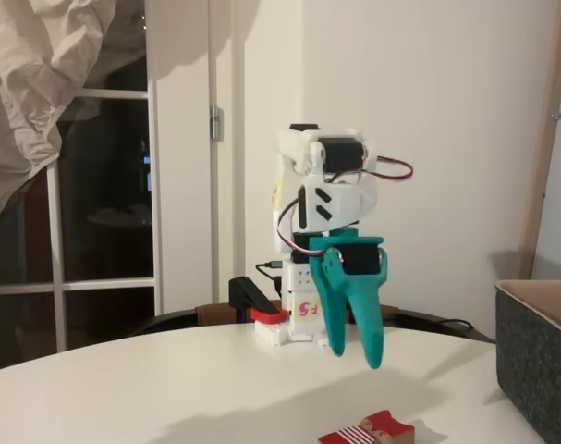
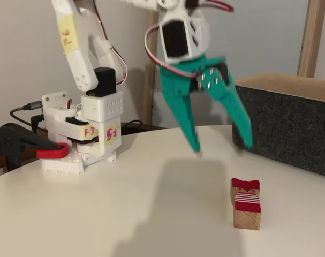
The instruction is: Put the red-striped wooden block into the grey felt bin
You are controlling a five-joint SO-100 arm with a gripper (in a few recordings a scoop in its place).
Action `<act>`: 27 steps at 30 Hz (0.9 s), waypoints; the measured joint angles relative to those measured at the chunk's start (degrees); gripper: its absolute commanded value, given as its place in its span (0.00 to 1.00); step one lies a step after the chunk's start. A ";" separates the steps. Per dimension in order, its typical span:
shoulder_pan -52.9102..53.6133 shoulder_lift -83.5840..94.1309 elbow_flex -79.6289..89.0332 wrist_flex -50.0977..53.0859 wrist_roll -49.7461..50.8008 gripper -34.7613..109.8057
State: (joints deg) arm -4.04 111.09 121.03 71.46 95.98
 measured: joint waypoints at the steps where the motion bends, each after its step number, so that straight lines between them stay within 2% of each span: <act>1: -0.35 -0.70 0.00 0.00 -0.26 0.47; 7: -0.35 -4.39 0.00 -0.53 -1.85 0.46; 27: -0.44 -19.51 -11.95 -11.78 -4.39 0.47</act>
State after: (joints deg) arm -4.48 91.58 109.07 59.68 91.58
